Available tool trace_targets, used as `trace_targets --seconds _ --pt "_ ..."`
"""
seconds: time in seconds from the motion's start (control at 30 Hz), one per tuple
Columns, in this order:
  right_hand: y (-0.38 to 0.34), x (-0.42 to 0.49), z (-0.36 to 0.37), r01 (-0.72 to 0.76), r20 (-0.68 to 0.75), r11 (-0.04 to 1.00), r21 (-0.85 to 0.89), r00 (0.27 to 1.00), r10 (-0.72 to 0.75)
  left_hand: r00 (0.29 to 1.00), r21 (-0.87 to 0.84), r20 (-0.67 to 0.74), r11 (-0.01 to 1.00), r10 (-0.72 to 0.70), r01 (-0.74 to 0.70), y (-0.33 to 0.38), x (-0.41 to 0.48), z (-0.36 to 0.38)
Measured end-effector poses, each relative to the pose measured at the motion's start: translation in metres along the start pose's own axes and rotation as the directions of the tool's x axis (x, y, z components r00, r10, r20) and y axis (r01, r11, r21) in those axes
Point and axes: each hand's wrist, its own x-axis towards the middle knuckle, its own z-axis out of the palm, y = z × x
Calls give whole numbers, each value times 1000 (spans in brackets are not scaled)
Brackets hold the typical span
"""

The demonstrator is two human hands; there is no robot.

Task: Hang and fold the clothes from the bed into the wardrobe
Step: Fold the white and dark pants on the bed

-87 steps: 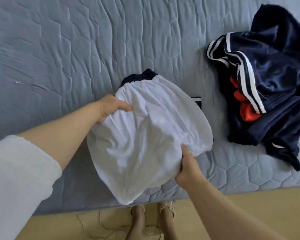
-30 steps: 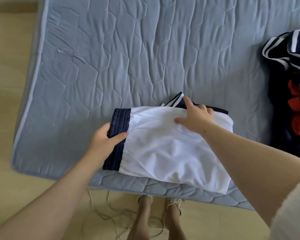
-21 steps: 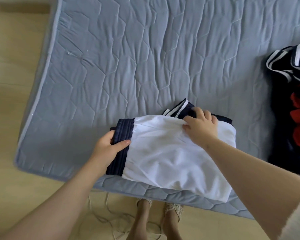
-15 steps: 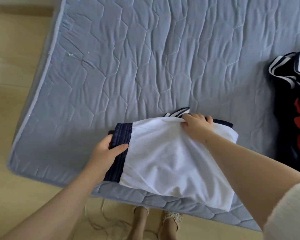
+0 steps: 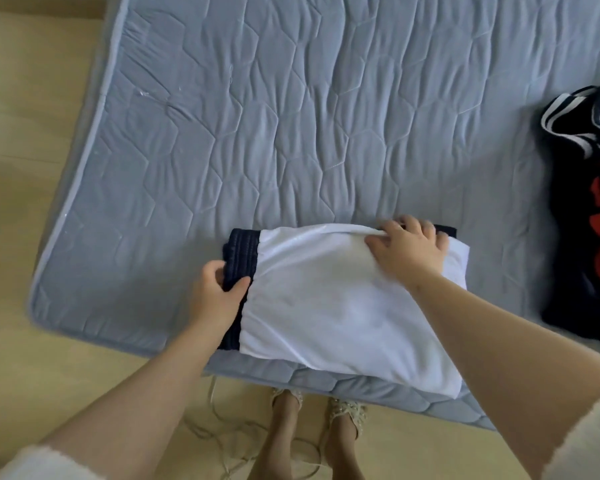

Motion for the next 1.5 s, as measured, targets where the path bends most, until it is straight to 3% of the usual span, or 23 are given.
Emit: trace_targets --seconds 0.1,0.17,0.27,0.4,0.53,0.67,0.8,1.13,1.5 --pt "33 -18 14 -274 -33 958 88 960 278 991 33 -13 991 -131 131 3 14 12" --pt "56 -32 21 -439 88 849 294 897 433 974 53 22 974 -223 222 5 16 17" --pt "72 -54 38 -470 275 693 547 883 381 942 -37 138 949 -306 314 6 14 20" --pt "66 -73 43 -414 298 458 787 904 306 903 -26 296 943 -310 332 8 5 10" --pt "54 -88 26 -474 409 263 840 872 268 888 -20 343 943 -307 333 12 -17 1" --pt "37 -109 -2 -498 425 247 831 856 295 916 -137 287 935 -280 329 23 -43 -27" --pt "17 -137 -46 -446 388 271 853 889 241 928 -216 267 923 -258 319 39 -76 -80" --pt "-96 -210 -207 -158 199 358 920 977 -80 963 -543 161 795 -216 269 89 -191 -256" --pt "-302 -285 -276 145 91 449 881 882 -463 955 -774 -89 623 -283 112 44 -264 -448"
